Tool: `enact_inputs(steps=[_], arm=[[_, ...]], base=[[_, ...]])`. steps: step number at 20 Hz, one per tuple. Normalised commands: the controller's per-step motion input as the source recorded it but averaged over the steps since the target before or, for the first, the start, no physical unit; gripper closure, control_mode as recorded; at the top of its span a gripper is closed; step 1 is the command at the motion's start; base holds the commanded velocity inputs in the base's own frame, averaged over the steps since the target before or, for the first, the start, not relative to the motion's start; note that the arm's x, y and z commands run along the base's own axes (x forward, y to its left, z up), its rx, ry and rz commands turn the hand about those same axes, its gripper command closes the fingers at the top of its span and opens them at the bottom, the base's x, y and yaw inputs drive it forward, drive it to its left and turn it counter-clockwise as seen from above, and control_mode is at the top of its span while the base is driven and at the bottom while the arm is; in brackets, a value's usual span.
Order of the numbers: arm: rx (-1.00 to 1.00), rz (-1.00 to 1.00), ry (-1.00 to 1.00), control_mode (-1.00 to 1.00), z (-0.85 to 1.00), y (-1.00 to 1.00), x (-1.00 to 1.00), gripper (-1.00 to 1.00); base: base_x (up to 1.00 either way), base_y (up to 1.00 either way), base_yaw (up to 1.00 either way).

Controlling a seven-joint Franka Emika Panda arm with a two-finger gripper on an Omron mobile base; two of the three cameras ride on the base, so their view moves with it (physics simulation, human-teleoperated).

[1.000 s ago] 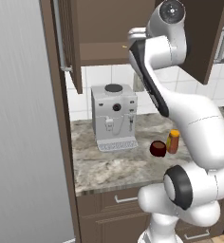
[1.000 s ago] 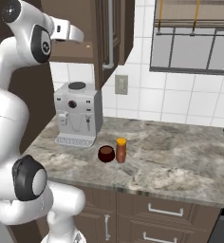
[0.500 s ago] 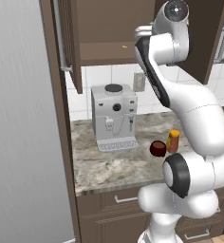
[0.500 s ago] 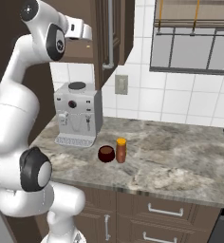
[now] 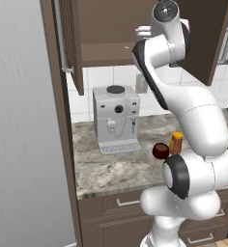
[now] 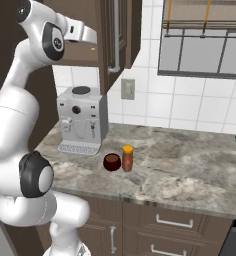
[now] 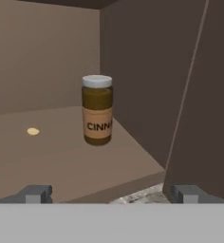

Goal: Pick the cinnamon and honey bottle from the cabinet and place them next to the mug.

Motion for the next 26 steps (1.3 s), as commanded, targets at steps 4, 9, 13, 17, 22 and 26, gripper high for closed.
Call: enact_inputs(steps=[4,9,13,17,22,26], arm=[[0.0,-0.02,0.0,-1.0,0.0,0.0,0.25,-1.0],[0.0,0.0,0.0,-1.0,0.0,0.0,0.32,-1.0],[0.0,0.0,0.05,-1.0,0.0,0.0,0.34,-1.0],[0.0,0.0,0.07,-1.0,0.0,0.0,0.3,-1.0],[0.0,0.0,0.05,-1.0,0.0,0.0,0.21,-1.0],[0.0,-0.05,0.02,-1.0,0.0,0.0,0.1,-1.0]], base=[[0.0,0.0,0.0],[0.0,0.0,0.0],[0.0,0.0,0.0],[0.0,0.0,0.0],[0.0,0.0,0.0],[0.0,0.0,0.0]])
